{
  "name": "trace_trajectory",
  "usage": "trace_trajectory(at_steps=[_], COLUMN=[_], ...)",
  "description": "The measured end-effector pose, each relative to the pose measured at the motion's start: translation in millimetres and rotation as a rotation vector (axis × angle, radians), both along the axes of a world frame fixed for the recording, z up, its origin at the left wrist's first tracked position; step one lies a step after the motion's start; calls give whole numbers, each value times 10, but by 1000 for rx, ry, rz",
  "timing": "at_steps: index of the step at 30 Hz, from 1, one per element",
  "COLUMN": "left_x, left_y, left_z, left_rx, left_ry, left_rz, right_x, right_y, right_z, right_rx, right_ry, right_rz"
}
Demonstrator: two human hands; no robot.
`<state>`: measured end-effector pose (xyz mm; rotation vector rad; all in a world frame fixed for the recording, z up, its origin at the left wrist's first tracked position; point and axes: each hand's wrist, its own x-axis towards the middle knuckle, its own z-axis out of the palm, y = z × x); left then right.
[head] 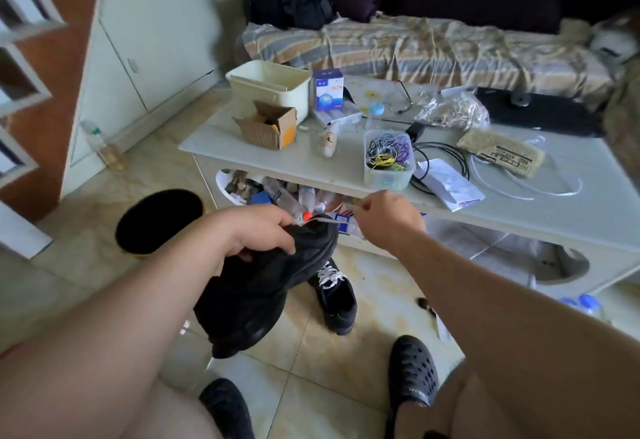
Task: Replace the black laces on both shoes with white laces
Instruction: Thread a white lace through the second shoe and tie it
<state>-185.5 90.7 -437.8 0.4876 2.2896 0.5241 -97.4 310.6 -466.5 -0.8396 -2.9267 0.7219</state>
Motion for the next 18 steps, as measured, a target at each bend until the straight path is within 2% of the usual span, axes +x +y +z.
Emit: trace_trajectory(at_steps=[2,5,8,10,12,14,16,18], left_x=[-9,4,10,-20,-88,-112,-120,-75], left_y=[-90,-153,-168,-204,-250,-235,-141,1], left_z=[69,162,206,207,181,141,25,-41], left_rx=[-18,-213,-309,-215,-47,134,323,533], left_ry=[10,16,26,2,-5,33,128,143], left_rz=[-67,-283,-404,-361,-247,-118,76,297], right_x=[-2,43,108,109,57,30,24,43], right_y=[88,255,378,327,188,-5,-189,-357], right_z=[126,176,96,23,-2,57,116,172], right_rx=[78,150,66,-116,-339,-471,-546,-647], right_ry=[36,145,115,106,150,181,221,299], right_rz=[-47,-119,-146,-118,-83,-20,55,116])
